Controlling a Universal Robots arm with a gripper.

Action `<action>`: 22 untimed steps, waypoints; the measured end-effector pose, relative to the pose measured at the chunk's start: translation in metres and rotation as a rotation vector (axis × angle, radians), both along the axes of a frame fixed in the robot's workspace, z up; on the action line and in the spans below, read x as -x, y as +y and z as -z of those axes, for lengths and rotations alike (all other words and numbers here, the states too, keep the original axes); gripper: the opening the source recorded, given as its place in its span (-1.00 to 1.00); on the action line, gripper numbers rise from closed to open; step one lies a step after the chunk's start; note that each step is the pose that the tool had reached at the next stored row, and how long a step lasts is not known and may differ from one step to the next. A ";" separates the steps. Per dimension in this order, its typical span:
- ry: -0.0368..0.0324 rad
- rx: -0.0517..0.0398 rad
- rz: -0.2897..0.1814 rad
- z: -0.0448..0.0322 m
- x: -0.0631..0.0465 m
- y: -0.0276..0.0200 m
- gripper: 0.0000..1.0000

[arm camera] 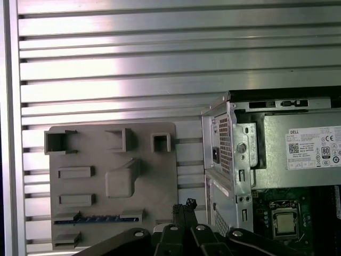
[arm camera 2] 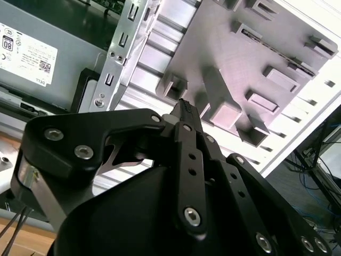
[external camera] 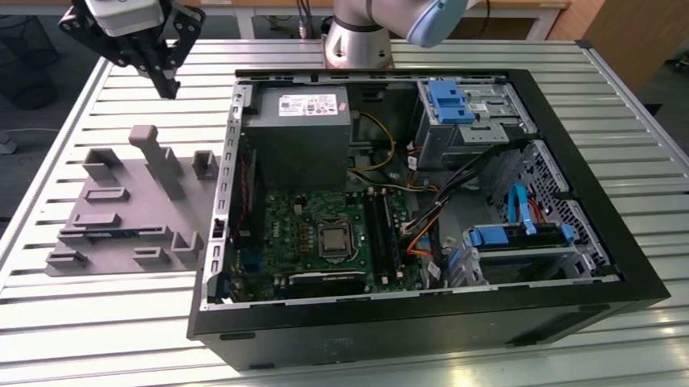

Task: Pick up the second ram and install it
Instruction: 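Reach for the second ram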

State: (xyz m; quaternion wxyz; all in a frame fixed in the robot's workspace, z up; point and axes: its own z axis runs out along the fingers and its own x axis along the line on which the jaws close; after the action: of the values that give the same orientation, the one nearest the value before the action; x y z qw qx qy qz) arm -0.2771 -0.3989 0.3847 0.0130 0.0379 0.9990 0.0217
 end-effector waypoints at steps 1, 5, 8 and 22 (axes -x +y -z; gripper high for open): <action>0.0000 0.0000 0.000 0.0001 0.002 0.0000 -0.79; 0.0000 0.0000 0.000 0.0003 0.007 0.0000 -0.79; -0.0001 -0.0001 0.000 0.0006 0.011 0.0000 -0.79; 0.0010 0.0005 0.000 0.0029 0.026 -0.0162 -0.79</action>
State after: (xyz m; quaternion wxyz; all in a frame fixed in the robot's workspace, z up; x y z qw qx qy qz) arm -0.3030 -0.4152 0.3818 0.0126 0.0377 0.9990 0.0214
